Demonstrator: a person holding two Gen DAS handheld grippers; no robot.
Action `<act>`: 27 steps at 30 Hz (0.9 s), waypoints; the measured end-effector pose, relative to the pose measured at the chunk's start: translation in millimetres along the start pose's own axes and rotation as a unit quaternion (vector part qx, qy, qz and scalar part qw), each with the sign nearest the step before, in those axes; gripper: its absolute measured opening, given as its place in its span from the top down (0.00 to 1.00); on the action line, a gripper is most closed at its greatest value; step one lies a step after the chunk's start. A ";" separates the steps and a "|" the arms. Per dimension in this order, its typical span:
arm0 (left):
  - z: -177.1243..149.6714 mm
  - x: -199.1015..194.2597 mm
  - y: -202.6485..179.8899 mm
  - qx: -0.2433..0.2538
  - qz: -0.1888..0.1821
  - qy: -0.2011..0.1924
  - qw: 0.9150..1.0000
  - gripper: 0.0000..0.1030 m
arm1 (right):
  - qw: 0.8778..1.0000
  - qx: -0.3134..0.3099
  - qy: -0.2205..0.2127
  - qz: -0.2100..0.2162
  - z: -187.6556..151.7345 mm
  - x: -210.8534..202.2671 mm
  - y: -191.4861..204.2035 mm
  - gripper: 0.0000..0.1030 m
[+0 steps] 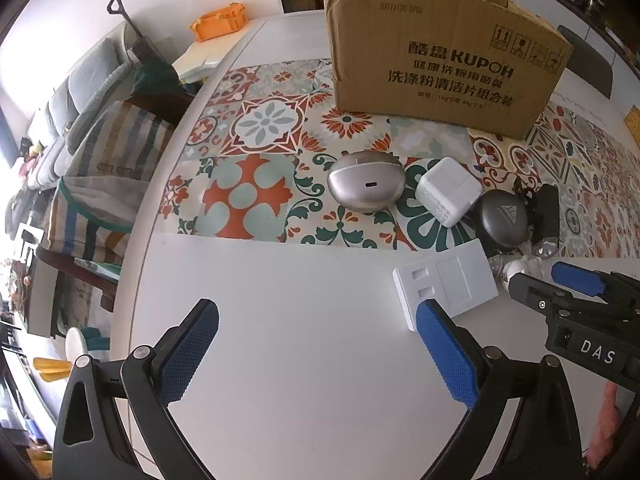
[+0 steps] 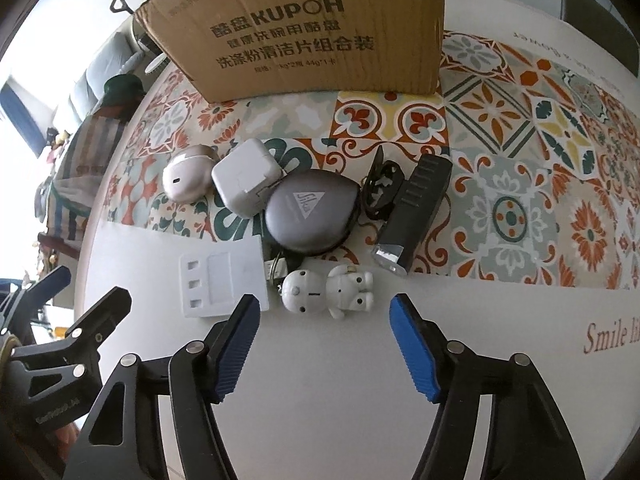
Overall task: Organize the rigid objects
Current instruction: 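Grasp the white figurine keychain with the right tool while the left grasps the white power strip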
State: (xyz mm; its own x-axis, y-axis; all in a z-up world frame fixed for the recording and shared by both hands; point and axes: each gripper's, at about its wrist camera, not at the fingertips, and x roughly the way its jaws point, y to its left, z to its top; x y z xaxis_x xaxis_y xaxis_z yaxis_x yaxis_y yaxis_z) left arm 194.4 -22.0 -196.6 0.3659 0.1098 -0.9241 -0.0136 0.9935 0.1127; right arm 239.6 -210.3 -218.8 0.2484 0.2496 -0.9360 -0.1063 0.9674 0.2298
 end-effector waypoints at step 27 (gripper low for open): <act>-9.3 5.4 -30.5 0.007 -0.038 -0.007 0.999 0.02 | 1.000 0.005 -0.017 -0.001 -8.4 4.7 -22.7 0.49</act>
State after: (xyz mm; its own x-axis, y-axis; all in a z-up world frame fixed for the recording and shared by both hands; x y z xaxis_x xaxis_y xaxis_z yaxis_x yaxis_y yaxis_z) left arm 188.2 -51.4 -208.4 0.3791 0.0343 -0.9247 0.0282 0.9984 0.0486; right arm 235.1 -231.4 -230.7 0.2806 0.2489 -0.9270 -0.0968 0.9682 0.2306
